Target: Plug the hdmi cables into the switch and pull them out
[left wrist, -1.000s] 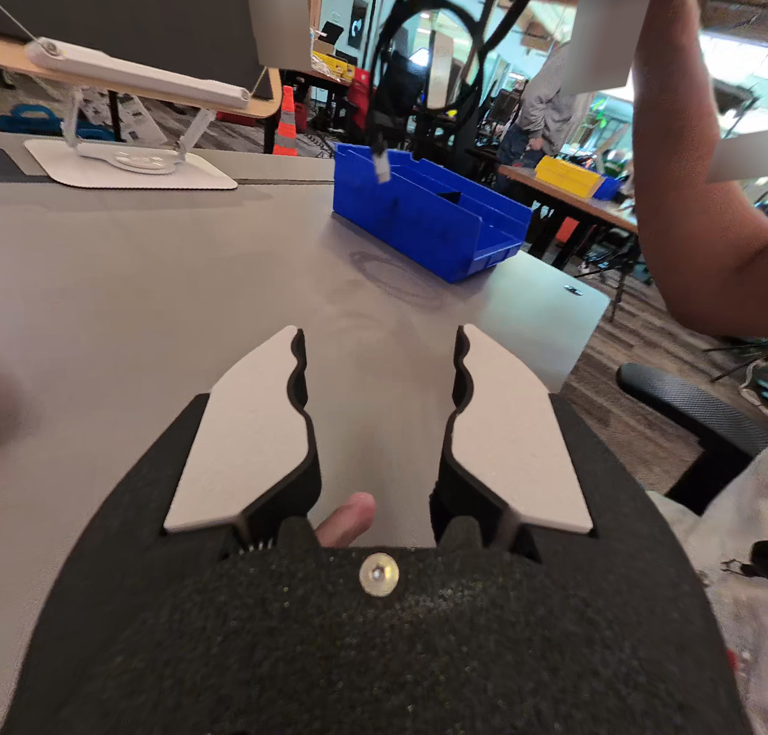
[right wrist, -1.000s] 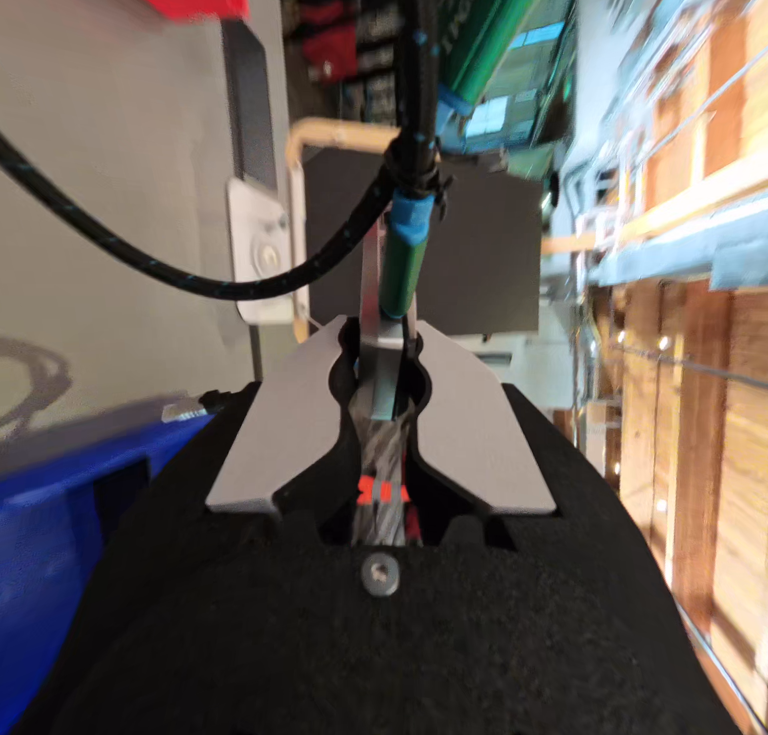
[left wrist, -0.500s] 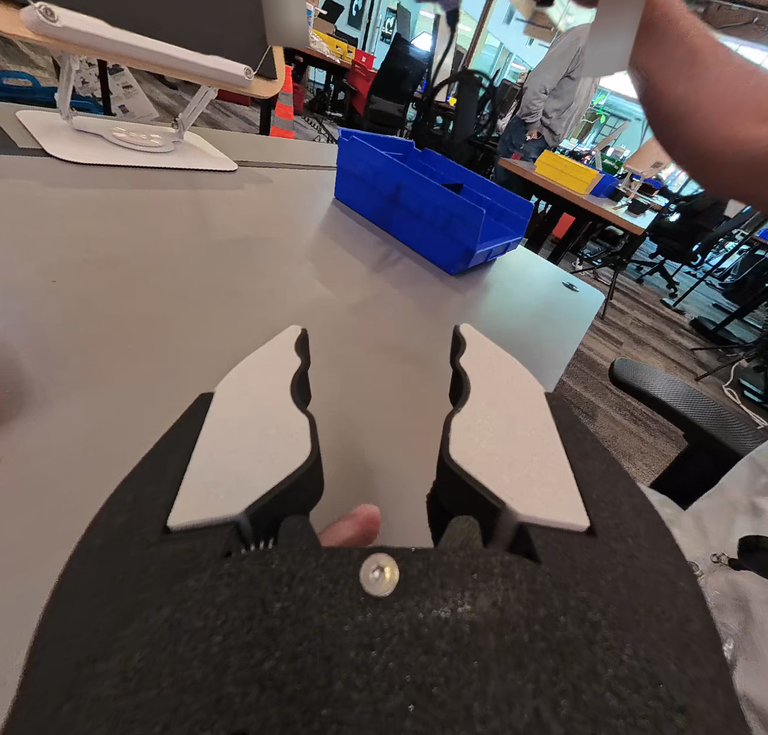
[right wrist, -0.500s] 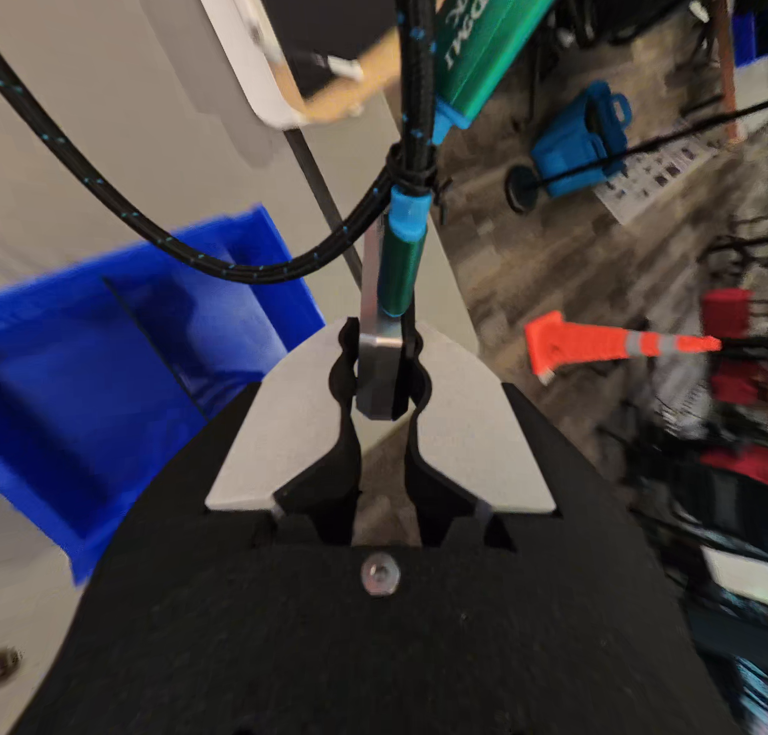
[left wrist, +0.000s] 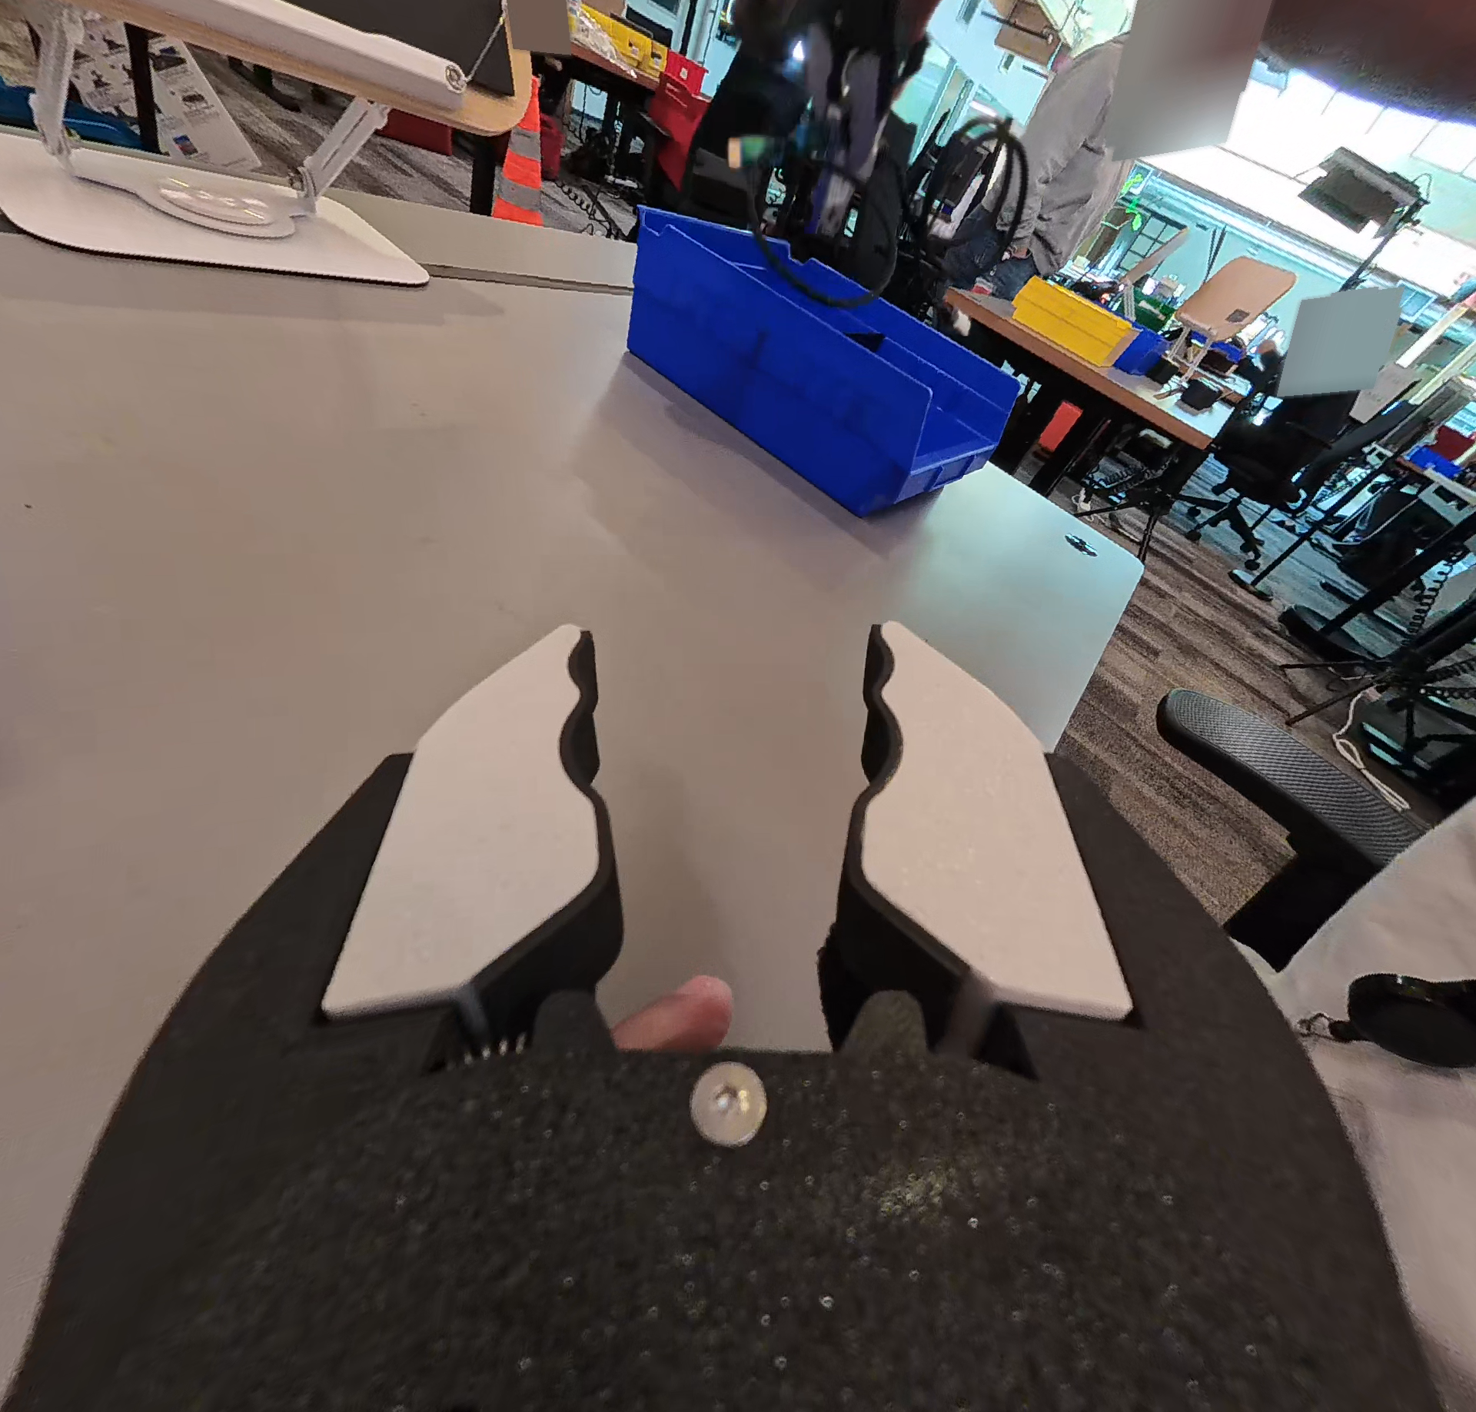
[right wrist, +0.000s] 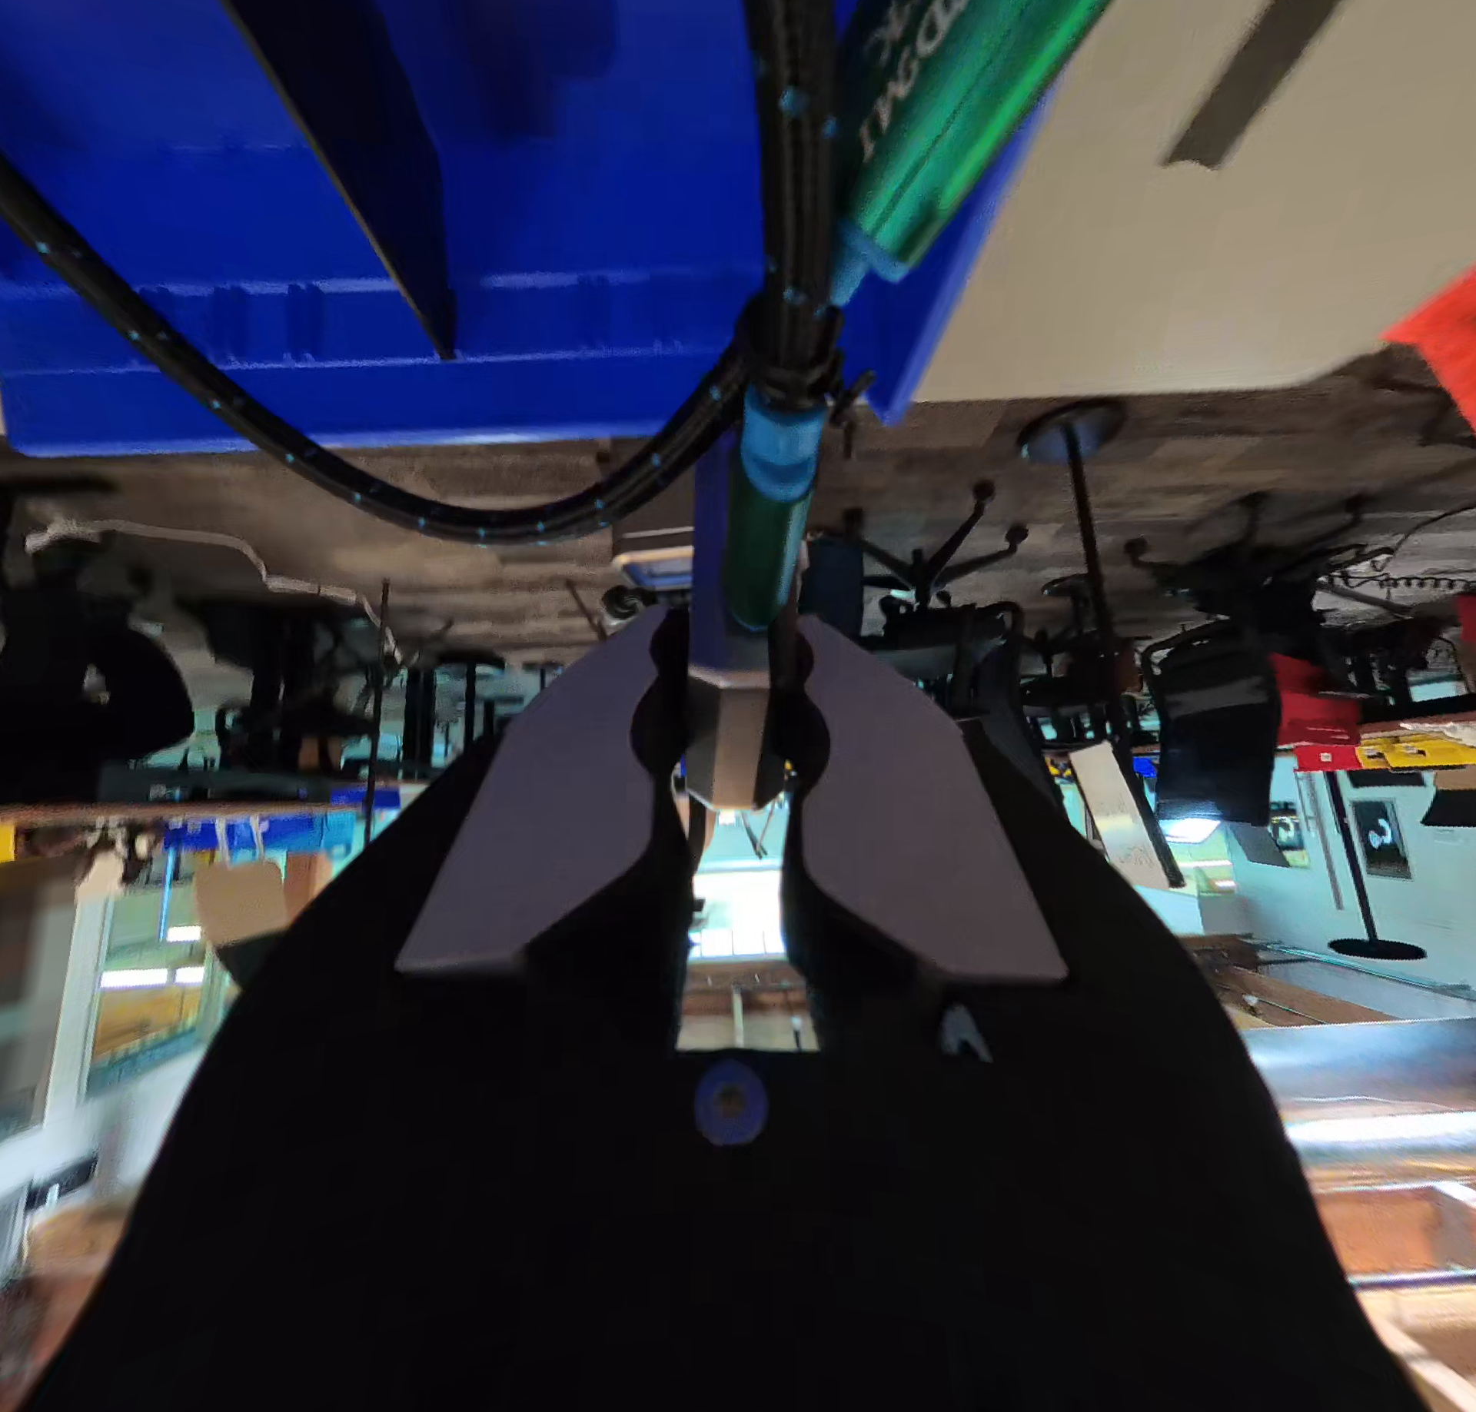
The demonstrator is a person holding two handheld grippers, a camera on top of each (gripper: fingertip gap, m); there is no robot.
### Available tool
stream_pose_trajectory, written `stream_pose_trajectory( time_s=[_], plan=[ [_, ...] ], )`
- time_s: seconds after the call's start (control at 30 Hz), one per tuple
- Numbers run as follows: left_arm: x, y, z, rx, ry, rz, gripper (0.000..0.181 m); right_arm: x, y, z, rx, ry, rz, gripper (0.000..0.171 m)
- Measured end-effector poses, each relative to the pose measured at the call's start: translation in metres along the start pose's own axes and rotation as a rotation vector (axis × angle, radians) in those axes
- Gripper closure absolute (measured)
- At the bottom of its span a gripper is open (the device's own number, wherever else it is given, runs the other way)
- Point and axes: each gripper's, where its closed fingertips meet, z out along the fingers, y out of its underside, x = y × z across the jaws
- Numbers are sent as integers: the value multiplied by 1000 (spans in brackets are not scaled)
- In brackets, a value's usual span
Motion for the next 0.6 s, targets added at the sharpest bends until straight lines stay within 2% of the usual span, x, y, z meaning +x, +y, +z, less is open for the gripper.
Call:
stream_pose_trajectory(
  time_s=[0.23,0.43,0.6],
  plan=[
    [-1,1,-5,4,7,-26,118,3,-59,52,-43,-67,-23,149],
    [2,0,-4,9,33,-53,118,7,-69,53,-90,-126,81,148],
    [8,2,0,-1,59,-58,118,27,-74,51,-105,-53,185,141]
  ],
)
